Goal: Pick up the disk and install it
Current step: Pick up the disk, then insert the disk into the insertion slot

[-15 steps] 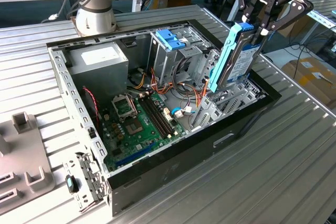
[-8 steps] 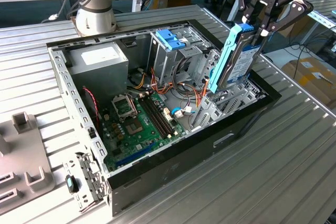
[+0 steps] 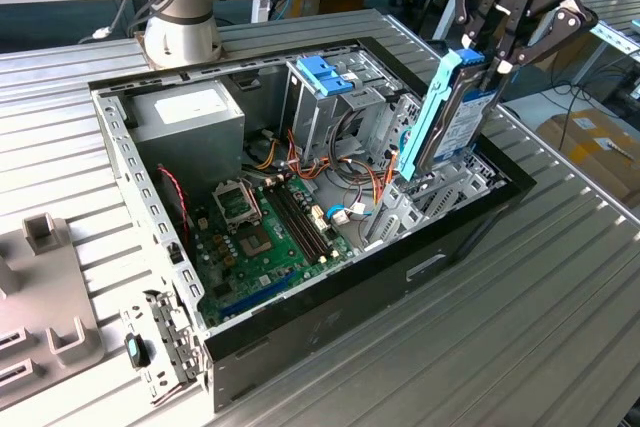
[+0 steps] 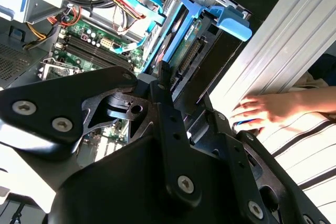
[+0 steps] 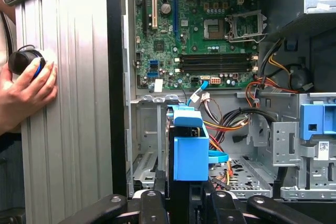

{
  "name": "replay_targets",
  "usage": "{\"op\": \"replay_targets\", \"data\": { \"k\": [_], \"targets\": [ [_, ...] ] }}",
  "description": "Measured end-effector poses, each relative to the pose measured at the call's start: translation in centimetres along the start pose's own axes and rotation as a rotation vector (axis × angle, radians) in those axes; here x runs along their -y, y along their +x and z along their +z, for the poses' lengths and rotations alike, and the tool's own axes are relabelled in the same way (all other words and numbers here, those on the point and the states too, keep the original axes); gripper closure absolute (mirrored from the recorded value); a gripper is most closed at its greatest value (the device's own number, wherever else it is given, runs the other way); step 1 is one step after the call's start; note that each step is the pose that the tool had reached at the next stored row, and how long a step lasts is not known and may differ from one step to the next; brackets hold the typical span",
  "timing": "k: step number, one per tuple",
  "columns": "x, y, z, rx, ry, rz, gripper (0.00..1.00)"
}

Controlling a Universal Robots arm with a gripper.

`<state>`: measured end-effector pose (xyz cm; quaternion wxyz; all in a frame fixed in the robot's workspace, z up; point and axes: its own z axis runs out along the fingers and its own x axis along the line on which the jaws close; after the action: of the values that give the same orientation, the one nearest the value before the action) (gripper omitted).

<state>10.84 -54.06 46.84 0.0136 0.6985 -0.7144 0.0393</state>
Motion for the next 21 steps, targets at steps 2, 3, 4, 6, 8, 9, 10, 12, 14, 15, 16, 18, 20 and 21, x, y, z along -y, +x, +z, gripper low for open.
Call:
{"op": "replay_targets", "data": {
  "k": [2, 3, 4, 6, 8, 9, 10, 12, 14, 15, 16, 18, 20, 21],
  "targets": [
    [-0.01, 0.04, 0.16, 0.0001, 0.0001, -0.001, 0.65],
    [-0.01, 0.06, 0.27, 0.0000, 0.0002, -0.003, 0.65],
    [-0.01, 0.08, 0.34, 0.0002, 0.0003, -0.004, 0.65],
    [-0.02, 0.17, 0.45, 0.0002, 0.0007, -0.009, 0.65],
    [-0.03, 0.23, 0.55, 0.0004, 0.0010, -0.014, 0.65],
    [-0.03, 0.22, 0.60, 0.0005, 0.0011, -0.014, 0.65],
    [-0.03, 0.22, 0.68, 0.0006, 0.0011, -0.014, 0.65],
    [-0.03, 0.21, 0.74, 0.0004, 0.0011, -0.014, 0.65],
    [-0.04, 0.22, 0.74, 0.0004, 0.0011, -0.014, 0.65],
    [-0.06, 0.22, 0.76, 0.0005, 0.0011, -0.014, 0.65],
    [-0.10, 0.22, 0.79, 0.0008, 0.0011, -0.014, 0.65],
    [-0.11, 0.21, 0.87, 0.0006, 0.0011, -0.014, 0.65],
    [-0.13, 0.19, 1.04, 0.0004, 0.0011, -0.014, 0.65],
    [-0.13, 0.20, 1.07, 0.0005, 0.0011, -0.014, 0.65]
  ]
}}
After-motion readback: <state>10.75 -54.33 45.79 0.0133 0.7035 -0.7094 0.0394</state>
